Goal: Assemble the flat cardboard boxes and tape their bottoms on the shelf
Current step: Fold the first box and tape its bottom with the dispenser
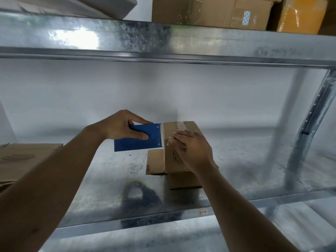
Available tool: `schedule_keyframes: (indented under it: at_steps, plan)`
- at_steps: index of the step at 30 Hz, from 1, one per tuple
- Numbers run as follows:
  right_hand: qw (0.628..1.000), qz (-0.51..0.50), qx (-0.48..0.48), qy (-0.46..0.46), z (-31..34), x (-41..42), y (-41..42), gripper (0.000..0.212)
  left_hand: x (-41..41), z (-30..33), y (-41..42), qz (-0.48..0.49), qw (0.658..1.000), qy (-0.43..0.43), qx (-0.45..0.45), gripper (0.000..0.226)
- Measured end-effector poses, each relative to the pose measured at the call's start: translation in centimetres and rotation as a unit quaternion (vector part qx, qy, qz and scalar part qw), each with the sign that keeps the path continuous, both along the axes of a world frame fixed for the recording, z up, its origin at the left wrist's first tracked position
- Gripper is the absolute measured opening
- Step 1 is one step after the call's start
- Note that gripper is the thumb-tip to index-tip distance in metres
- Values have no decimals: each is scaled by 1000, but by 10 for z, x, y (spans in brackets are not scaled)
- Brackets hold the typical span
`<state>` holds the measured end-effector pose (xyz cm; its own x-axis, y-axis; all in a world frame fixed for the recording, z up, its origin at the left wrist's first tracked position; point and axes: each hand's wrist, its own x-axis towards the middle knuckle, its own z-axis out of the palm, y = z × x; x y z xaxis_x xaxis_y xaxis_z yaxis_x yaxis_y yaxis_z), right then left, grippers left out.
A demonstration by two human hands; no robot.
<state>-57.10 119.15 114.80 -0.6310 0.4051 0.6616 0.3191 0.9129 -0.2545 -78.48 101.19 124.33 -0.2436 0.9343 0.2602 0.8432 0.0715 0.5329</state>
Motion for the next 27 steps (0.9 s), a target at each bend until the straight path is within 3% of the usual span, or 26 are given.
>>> schedule_keyframes:
  at_steps: [6, 14, 20, 27]
  plan:
    - [997, -57, -47, -31, 15, -2, -19, 67, -3, 0, 1, -4, 1000, 7, -24, 48]
    - [993, -79, -82, -5, 17, -1, -30, 65, -13, -12, -10, -13, 999, -13, -38, 49]
    - [988, -116, -96, 33, 18, -8, -39, 58, -7, -6, -8, -5, 999, 26, -29, 49]
    - [985, -121, -111, 52, 17, -8, -40, 55, -23, -15, -20, -2, 999, -5, -50, 51]
